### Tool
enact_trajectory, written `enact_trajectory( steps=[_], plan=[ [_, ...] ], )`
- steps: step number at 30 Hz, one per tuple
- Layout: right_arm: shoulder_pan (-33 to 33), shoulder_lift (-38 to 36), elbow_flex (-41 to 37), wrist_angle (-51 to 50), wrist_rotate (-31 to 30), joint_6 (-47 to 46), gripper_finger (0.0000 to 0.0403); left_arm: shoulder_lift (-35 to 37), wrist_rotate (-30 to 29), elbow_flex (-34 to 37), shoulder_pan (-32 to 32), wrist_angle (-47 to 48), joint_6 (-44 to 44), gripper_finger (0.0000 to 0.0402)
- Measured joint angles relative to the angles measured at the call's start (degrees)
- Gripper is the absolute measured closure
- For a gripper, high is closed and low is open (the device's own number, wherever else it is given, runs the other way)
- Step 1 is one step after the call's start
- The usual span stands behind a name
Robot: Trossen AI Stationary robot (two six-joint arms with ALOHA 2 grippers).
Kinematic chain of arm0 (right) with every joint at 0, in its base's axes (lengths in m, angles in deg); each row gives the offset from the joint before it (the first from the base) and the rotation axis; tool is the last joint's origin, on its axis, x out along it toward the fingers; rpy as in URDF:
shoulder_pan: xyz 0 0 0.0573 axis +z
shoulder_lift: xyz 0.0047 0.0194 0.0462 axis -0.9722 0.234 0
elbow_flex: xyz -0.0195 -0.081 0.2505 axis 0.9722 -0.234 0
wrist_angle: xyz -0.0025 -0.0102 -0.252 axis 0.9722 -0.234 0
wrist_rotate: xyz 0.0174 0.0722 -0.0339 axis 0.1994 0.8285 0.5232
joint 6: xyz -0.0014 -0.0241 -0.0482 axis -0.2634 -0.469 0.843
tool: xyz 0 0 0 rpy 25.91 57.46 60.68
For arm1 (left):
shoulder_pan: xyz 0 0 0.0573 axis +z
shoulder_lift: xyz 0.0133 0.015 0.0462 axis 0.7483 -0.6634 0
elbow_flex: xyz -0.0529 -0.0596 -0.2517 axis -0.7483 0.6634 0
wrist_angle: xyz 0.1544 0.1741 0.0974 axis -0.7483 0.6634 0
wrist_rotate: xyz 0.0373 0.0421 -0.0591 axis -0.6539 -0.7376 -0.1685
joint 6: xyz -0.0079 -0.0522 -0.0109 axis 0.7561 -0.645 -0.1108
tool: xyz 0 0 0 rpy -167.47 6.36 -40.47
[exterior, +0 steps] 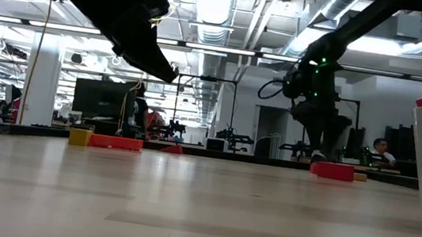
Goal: Sort blocks by size
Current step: Put the small orange game piece into the white bin
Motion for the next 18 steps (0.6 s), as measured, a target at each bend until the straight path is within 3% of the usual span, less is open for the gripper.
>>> enact_trajectory(
  steps=[4, 7, 18],
  plan=[
    [-0.5, 3.4, 0.0, -0.3, 2.4, 0.0, 0.0113, 0.0, 0.0, 0.0, -0.5, 0.0, -0.4, 0.0184],
    [-0.2, 6.0, 0.8, -1.1, 0.7, 0.5, 0.0113, 0.0, 0.0, 0.0, -1.1, 0.6, -1.0, 0.0184],
    [1.6, 6.1, 4.8, -2.0, 3.5, 3.9, 0.0113, 0.0, 0.0, 0.0, -1.5, 2.7, -2.6, 0.0184]
  ],
)
